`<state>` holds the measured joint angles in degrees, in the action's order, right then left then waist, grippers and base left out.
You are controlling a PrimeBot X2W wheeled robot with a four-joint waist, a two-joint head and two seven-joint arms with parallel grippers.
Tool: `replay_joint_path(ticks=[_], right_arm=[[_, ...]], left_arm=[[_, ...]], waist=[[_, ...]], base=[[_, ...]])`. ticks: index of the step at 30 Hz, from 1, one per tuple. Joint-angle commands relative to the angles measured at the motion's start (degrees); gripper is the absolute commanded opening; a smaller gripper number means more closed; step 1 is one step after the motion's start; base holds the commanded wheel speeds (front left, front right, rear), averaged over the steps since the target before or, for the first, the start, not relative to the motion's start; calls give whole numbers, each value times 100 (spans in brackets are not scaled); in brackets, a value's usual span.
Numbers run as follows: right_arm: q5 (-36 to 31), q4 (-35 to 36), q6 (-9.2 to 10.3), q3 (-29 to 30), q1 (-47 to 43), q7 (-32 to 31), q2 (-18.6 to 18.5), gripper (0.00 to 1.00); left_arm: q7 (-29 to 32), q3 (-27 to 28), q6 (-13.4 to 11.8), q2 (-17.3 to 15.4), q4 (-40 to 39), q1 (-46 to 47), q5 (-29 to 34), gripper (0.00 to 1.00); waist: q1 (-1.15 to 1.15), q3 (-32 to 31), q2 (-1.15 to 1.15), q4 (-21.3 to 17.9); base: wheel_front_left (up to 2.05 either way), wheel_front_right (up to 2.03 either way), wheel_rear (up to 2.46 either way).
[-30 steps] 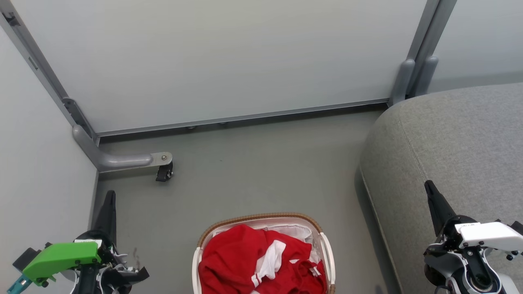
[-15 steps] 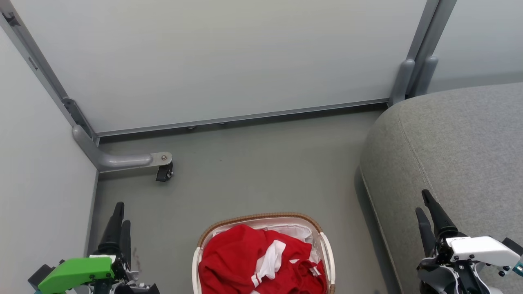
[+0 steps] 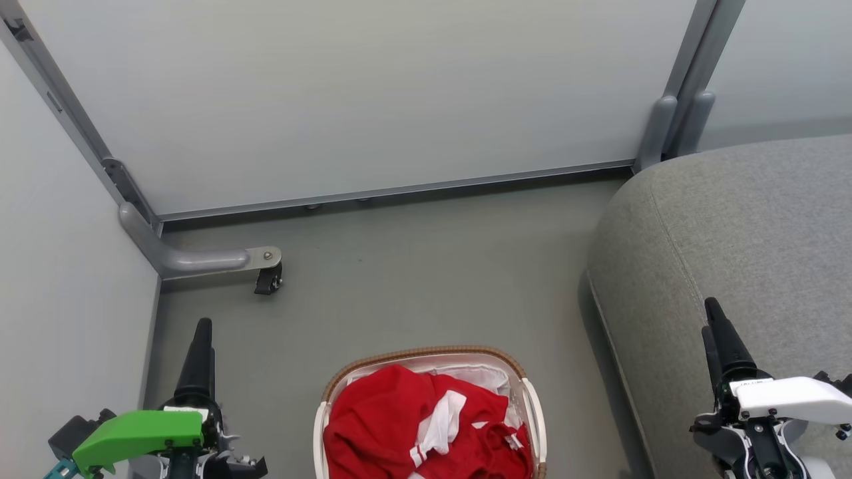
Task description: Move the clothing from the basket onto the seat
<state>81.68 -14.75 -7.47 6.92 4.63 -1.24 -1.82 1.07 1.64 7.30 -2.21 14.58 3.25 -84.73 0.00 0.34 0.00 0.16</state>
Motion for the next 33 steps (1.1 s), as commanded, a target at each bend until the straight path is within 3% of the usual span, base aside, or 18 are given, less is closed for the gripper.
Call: replay_joint_path(ticks=[1,20,33], right_arm=[[-252,170,-2,37,61,74,-50,100],[-2900,633,-2,-305,-69,489,-69,100],[-4090,502,-2,-445,-121,724,-80,100]], left_arm=[[-62,-39,11,-30,-158,105,173,100],[-475,-298,-112,-45,-514,123,2448,100],[-708,-473,-217,-52,-411,-56,3572,100]], waist=[[0,2,0,5],[0,23,0,43],[0,19,0,71]], base=[[0,0,0],[0,0,0],[0,0,0]])
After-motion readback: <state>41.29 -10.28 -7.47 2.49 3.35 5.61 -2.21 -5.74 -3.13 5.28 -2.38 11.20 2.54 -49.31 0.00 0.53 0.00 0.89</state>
